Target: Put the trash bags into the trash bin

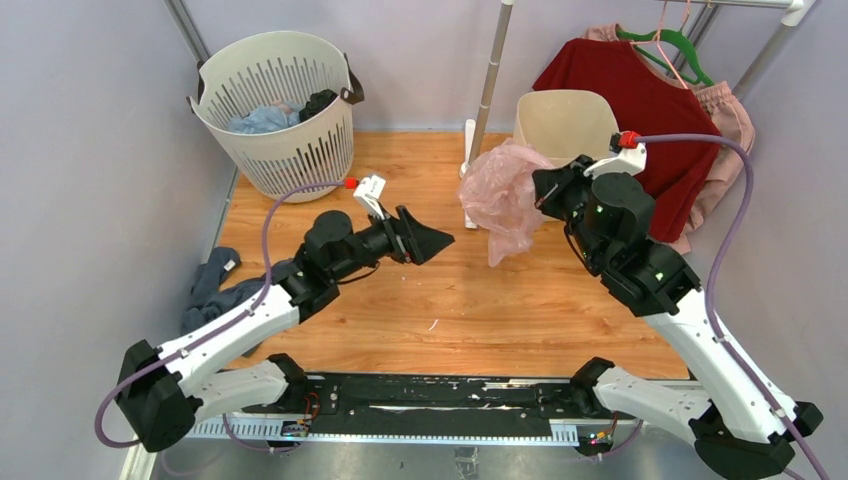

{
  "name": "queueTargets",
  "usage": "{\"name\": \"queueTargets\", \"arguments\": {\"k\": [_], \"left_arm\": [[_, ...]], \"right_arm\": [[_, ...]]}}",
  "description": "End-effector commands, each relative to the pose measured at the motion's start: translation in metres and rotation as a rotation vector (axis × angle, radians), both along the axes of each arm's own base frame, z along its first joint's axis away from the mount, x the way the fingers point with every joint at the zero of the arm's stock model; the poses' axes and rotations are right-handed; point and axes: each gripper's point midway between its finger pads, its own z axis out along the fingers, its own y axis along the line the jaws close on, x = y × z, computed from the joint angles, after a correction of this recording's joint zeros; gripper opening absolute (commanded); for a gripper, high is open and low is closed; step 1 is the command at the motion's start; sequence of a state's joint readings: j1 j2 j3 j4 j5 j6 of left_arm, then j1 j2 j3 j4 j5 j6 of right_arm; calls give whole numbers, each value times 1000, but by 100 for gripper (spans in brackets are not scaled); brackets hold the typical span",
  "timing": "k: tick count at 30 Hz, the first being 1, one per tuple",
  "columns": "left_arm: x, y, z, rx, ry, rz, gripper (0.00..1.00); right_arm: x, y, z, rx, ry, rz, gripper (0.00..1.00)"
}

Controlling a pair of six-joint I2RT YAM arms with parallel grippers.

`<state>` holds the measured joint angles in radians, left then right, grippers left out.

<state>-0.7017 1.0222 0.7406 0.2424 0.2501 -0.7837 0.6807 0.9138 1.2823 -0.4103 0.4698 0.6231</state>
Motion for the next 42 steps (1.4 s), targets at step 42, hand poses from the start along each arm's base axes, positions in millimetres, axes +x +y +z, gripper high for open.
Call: {"name": "queueTargets", "arguments": {"k": [42], "left_arm": [[48, -129, -42, -11, 176, 121, 77]], "right_arm": [[-8, 9, 25, 249, -91, 29, 0]]}}
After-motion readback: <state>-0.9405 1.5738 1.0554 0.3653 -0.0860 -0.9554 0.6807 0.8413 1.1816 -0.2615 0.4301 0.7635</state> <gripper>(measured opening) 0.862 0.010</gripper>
